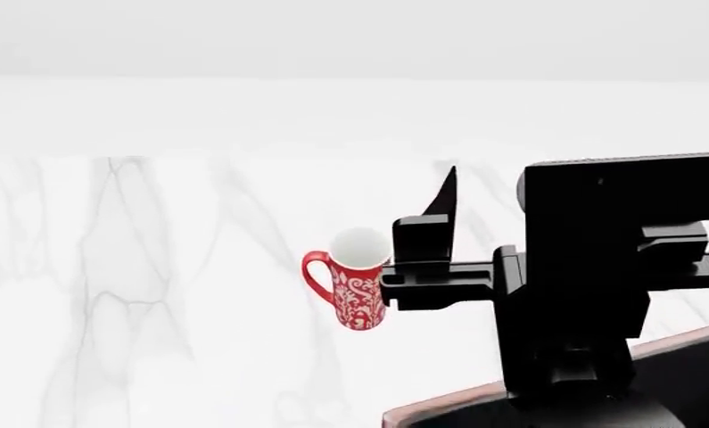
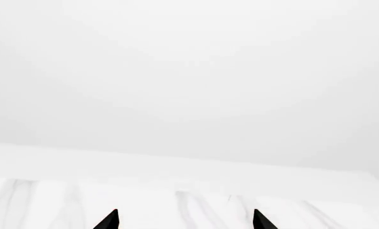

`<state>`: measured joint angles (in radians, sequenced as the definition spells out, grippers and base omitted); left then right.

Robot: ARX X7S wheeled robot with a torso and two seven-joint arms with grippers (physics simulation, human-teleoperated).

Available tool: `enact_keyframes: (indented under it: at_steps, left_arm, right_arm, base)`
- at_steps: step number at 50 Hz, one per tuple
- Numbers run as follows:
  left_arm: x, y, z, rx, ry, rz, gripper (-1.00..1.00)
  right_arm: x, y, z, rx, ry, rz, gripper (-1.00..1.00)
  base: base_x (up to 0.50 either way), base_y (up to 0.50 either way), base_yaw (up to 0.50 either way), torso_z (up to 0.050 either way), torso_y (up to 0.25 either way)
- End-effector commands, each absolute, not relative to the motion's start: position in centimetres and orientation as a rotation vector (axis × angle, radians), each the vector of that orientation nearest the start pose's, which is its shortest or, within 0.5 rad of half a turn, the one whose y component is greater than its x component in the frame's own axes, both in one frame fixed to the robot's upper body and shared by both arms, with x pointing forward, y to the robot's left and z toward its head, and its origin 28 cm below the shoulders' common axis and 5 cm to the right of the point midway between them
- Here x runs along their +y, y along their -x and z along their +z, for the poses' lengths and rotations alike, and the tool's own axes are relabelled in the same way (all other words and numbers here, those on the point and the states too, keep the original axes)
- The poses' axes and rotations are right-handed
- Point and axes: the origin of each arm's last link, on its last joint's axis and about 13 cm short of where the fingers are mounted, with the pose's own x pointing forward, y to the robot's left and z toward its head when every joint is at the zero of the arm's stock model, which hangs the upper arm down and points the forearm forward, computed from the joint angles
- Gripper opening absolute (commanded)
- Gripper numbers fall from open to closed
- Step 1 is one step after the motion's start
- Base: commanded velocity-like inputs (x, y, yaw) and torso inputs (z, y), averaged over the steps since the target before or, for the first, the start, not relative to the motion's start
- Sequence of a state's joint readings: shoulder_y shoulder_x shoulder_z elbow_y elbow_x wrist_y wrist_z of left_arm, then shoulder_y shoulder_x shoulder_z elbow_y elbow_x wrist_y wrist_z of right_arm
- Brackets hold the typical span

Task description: Pick up the book and place it in the right compartment of the caddy.

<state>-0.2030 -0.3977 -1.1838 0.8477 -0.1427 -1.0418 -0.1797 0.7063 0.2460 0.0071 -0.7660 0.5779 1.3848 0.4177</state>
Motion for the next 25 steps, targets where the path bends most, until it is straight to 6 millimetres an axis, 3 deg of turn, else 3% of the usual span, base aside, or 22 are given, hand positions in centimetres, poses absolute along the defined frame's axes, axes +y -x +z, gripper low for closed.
enact_keyframes:
  at_steps: [1, 8, 11, 14, 16, 20, 23, 25]
  left_arm:
    - [40.9, -8.5, 19.7, -0.269, -0.024, 1.274, 1.0]
    - [40.9, -8.6, 19.7, -0.269, -0.024, 1.274, 1.0]
    - [40.9, -8.5, 19.7, -0.268, -0.023, 1.276, 1.0]
    - [40.9, -8.4, 19.7, -0.27, -0.022, 1.279, 1.0]
    - [40.9, -8.4, 19.7, -0.27, -0.02, 1.28, 1.0]
    - [41.0, -8.5, 19.7, -0.269, -0.019, 1.283, 1.0]
    - [41.1, -8.4, 19.7, -0.267, -0.02, 1.284, 1.0]
    - [41.1, -8.4, 19.7, -0.268, -0.018, 1.285, 1.0]
  right_arm:
    - [-10.8, -24.0, 23.1, -0.041, 0.043, 0.017, 1.0]
    - [-10.8, -24.5, 23.7, -0.028, 0.024, 0.005, 1.0]
    - [-10.5, -24.5, 24.4, -0.024, 0.03, 0.09, 1.0]
    - [-10.2, -24.8, 25.6, 0.01, 0.013, 0.2, 1.0]
    - [-9.6, -24.9, 26.7, -0.05, -0.034, 0.406, 1.0]
    - [-9.6, -26.2, 27.8, 0.16, 0.035, 0.422, 1.0]
    - [-8.6, -24.9, 28.7, 0.199, 0.029, 0.695, 1.0]
    - [-8.3, -24.6, 28.9, 0.174, 0.103, 0.717, 1.0]
  base:
    - [0.0, 0.0, 0.0, 0.0, 0.0]
    - [0.0, 0.0, 0.0, 0.0, 0.0]
    - [0.0, 0.0, 0.0, 0.0, 0.0]
    - [0.0, 0.0, 0.0, 0.0, 0.0]
    - [0.0, 0.0, 0.0, 0.0, 0.0]
    - [0.0, 0.0, 0.0, 0.0, 0.0]
    - [0.0, 0.0, 0.0, 0.0, 0.0]
    - [0.0, 0.0, 0.0, 0.0, 0.0]
